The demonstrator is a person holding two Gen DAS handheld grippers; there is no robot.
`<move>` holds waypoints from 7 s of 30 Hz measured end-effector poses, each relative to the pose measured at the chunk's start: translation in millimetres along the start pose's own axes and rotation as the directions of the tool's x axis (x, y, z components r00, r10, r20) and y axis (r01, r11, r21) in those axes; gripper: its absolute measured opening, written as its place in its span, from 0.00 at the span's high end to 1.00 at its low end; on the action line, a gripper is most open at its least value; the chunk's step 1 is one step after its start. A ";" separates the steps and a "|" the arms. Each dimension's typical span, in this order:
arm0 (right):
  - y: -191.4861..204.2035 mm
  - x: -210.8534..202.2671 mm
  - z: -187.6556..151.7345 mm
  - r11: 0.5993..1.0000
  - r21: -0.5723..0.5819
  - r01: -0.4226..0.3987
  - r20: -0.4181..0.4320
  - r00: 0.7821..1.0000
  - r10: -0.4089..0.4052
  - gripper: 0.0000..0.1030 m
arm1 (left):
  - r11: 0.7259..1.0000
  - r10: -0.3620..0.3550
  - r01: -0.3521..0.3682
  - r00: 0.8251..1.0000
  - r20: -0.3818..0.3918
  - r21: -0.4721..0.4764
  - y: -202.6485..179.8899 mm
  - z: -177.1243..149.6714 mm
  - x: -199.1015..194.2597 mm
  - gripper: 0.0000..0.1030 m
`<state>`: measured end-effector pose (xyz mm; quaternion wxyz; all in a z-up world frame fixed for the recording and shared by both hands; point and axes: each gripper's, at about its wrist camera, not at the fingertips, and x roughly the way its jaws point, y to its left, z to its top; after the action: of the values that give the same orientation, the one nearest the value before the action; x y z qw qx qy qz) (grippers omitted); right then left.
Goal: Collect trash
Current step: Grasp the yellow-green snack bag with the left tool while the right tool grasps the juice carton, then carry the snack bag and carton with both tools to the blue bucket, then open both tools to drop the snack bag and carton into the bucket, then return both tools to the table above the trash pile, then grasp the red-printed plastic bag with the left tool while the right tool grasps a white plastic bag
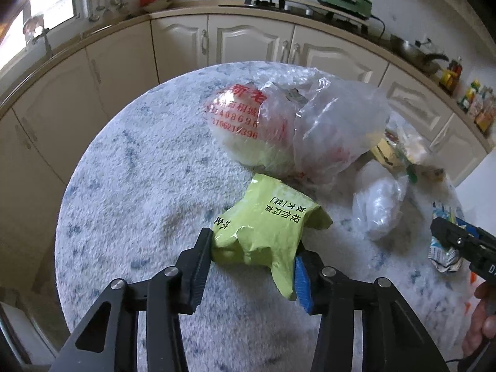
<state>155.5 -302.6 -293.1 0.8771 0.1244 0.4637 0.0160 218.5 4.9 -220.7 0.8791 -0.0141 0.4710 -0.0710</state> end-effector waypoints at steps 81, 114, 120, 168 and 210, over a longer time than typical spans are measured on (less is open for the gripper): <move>-318.5 -131.0 -46.3 0.739 0.651 0.171 0.148 0.927 -0.345 0.00 | 0.772 -0.346 0.323 0.936 -0.064 0.547 -418.8 5.3 -45.6 0.01; 14.1 -149.6 62.3 0.990 0.060 0.125 0.399 0.906 -0.139 0.00 | 0.996 -0.081 0.056 0.883 0.463 0.068 -71.5 -99.4 -287.7 0.01; 42.3 -133.8 58.9 0.993 -0.018 0.116 0.376 0.921 -0.101 0.00 | 1.000 -0.018 0.019 0.890 0.455 0.002 -61.6 -117.7 -290.2 0.01; 47.2 40.8 22.8 0.992 -0.012 -0.126 -0.054 0.991 0.125 0.59 | 0.995 0.010 0.000 0.996 0.093 -0.104 -41.6 -21.2 -70.9 0.01; 6.0 -94.6 13.6 0.981 -0.025 -0.193 0.238 0.952 0.194 0.60 | 0.989 -0.121 0.075 0.909 0.400 0.129 -85.8 -67.4 -171.2 0.48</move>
<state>113.2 -313.2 -207.8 0.9208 0.1695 0.3404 0.0872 59.5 -53.6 -108.9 0.9526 -0.0033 0.2719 -0.1366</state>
